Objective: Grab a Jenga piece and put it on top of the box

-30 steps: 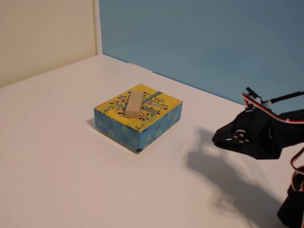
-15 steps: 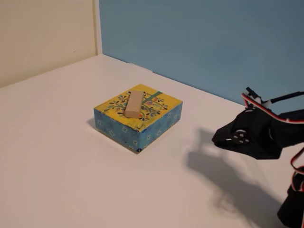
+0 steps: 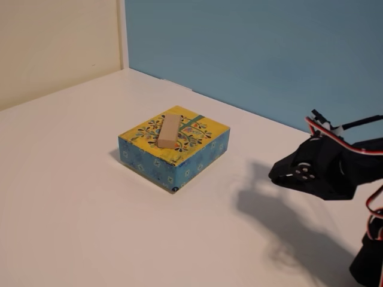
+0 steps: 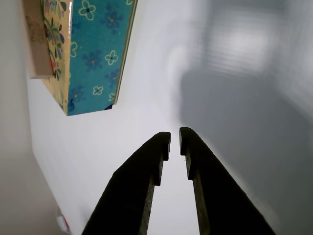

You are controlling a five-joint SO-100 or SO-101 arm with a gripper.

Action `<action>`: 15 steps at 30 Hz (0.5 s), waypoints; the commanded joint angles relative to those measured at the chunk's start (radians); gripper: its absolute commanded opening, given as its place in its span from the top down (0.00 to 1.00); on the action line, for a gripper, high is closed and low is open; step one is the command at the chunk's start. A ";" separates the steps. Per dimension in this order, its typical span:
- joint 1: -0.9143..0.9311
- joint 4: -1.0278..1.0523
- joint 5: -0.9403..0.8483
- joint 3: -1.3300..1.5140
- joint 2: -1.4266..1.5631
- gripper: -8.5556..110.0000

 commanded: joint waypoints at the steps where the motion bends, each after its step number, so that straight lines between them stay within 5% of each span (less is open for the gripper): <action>1: -0.005 0.002 -0.006 -0.006 0.006 0.93; 15: 0.003 0.000 -0.003 -0.006 0.006 0.93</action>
